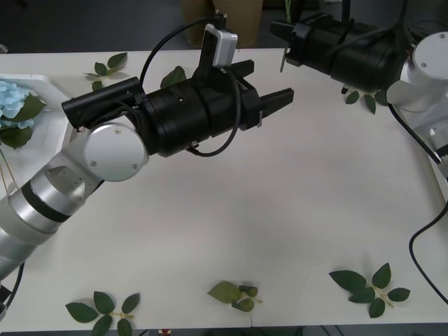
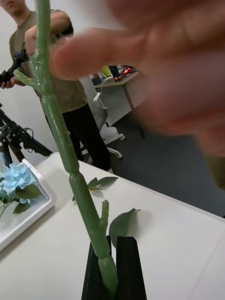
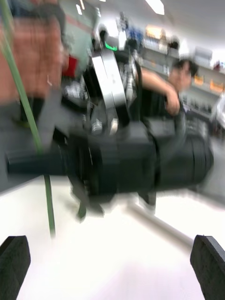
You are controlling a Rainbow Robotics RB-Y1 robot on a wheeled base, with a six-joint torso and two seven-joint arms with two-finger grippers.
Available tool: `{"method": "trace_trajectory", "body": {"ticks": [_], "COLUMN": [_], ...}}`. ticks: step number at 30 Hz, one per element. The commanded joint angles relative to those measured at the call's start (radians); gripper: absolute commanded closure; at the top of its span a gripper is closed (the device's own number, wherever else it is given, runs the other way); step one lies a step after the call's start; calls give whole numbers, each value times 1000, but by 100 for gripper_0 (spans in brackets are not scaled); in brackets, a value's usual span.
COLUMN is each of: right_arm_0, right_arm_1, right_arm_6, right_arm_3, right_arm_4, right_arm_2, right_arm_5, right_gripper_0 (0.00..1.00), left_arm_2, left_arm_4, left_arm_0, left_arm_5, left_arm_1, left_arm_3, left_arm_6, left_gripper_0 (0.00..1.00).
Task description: Place the red flowers into the right box and the blue flowers into the left box. If a person shows an open palm, hand one flower to the person first, then continue sorting.
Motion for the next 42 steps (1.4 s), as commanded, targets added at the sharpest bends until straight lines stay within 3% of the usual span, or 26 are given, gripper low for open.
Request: {"method": "trace_trajectory", "body": {"ticks": [1,3,8,12,16,17,19,21,28,37,42], "right_arm_0": [-127,-139,-154,-153,-153,-153,-153,-153,-148,-88,-44], "right_arm_1": [70,90,99,99,99,99,99,99,81,21,-16], "right_arm_6": [-88,-131,-189,-189,-186,-184,-186,-186,-183,-177,-168], "right_arm_3": [24,25,25,25,25,25,24,25,25,25,25], "right_arm_4": [121,184,222,221,219,216,208,208,208,208,208], "right_arm_2": [-54,-70,-79,-82,-84,-85,-87,-97,-185,-439,-531], "right_arm_5": [-7,-7,-7,-7,-5,-4,2,24,191,593,746], "right_gripper_0": [100,100,100,100,100,94,35,0,0,0,0], "left_arm_2": [263,407,611,696,740,740,740,740,749,749,749], "left_arm_4": [31,35,97,113,123,127,149,158,178,178,178], "left_arm_0": [11,11,9,20,85,95,135,155,171,177,177], "left_arm_5": [429,671,1035,1192,1199,1193,1168,1158,1150,1149,1149], "left_arm_1": [85,85,82,72,43,42,25,11,-26,-38,-38], "left_arm_3": [-24,-22,47,180,333,352,407,422,425,430,430], "left_arm_6": [-74,-92,-263,-517,-619,-619,-619,-619,-619,-619,-619], "left_gripper_0": [0,0,0,0,0,0,0,0,0,0,0]}}
